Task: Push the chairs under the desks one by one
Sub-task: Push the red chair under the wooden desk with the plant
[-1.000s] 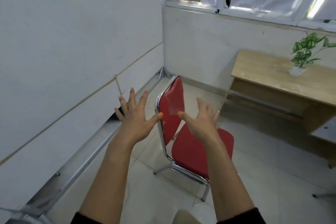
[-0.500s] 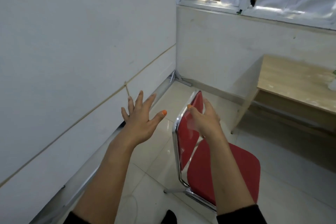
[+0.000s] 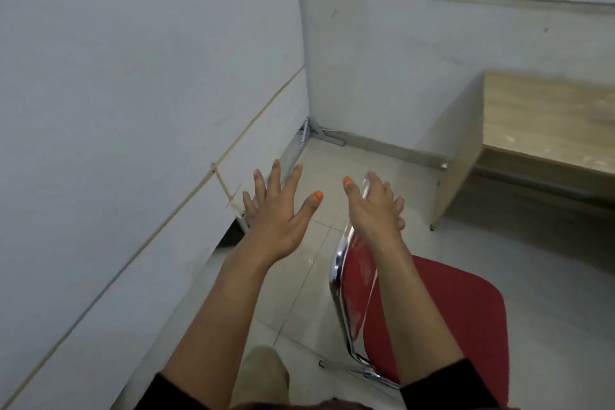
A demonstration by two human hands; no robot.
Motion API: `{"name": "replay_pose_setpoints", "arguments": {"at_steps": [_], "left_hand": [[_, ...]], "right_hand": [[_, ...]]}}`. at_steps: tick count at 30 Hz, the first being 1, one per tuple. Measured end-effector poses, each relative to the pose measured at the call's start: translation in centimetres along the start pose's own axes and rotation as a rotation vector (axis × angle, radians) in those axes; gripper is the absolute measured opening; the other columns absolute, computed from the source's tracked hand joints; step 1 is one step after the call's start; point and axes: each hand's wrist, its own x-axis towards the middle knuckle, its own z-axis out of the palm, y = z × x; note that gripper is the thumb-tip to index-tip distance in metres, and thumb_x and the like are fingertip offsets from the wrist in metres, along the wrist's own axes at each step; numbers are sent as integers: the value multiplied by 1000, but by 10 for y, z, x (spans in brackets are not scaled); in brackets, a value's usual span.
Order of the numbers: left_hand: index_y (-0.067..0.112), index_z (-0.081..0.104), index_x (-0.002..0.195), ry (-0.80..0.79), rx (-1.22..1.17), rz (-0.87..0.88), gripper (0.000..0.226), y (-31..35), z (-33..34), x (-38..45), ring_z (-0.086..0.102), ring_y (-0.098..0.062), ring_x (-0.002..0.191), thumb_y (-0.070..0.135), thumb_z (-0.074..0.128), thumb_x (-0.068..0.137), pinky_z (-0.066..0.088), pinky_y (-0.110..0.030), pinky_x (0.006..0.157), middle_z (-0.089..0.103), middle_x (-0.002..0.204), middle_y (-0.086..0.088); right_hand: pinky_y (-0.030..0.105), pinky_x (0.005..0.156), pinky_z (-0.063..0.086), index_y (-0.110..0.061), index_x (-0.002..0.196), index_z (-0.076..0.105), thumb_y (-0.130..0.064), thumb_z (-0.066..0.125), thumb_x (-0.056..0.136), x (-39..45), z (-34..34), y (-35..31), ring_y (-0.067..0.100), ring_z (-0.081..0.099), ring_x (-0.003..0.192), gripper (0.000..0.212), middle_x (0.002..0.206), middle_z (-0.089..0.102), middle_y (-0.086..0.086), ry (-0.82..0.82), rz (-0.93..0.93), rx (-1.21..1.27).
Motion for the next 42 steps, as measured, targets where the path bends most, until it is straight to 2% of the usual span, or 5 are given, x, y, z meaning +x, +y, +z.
{"name": "replay_pose_setpoints", "arguments": {"at_steps": [17,23,28,31,42], "left_hand": [[39,12,155,-458,-24,627,62,64,60,203,-28,-20,146,59,26,98,-20,-51,113,-16,164,7],[37,35,149,-783,-52,743,55,38,109,247,-1,-20,152,59,26,99,1,-58,118,13,164,7],[34,62,122,-828,71,939,58,-3,135,250,-1,-20,144,65,28,87,16,-51,116,35,148,3],[34,64,114,-855,126,972,33,7,137,258,0,-26,145,49,38,99,11,-53,114,38,142,1],[32,56,88,-867,70,1038,22,17,157,272,9,-31,142,51,47,95,21,-55,109,44,123,1]], "right_hand": [[60,118,4,-31,158,16,-67,41,95,70,-28,15,36,-7,152,77,167,5,7,484,540,41],[51,112,34,-34,151,36,-68,65,78,63,53,16,25,35,142,85,156,38,0,498,583,331],[39,87,49,-24,128,53,-32,62,89,61,121,19,30,64,106,41,117,66,4,448,793,-235],[41,85,53,-15,115,61,-32,63,87,67,118,13,31,65,95,33,104,66,7,498,918,-229],[33,67,46,-12,103,66,-35,63,83,79,108,22,29,63,76,31,85,63,6,531,879,-366]]}}
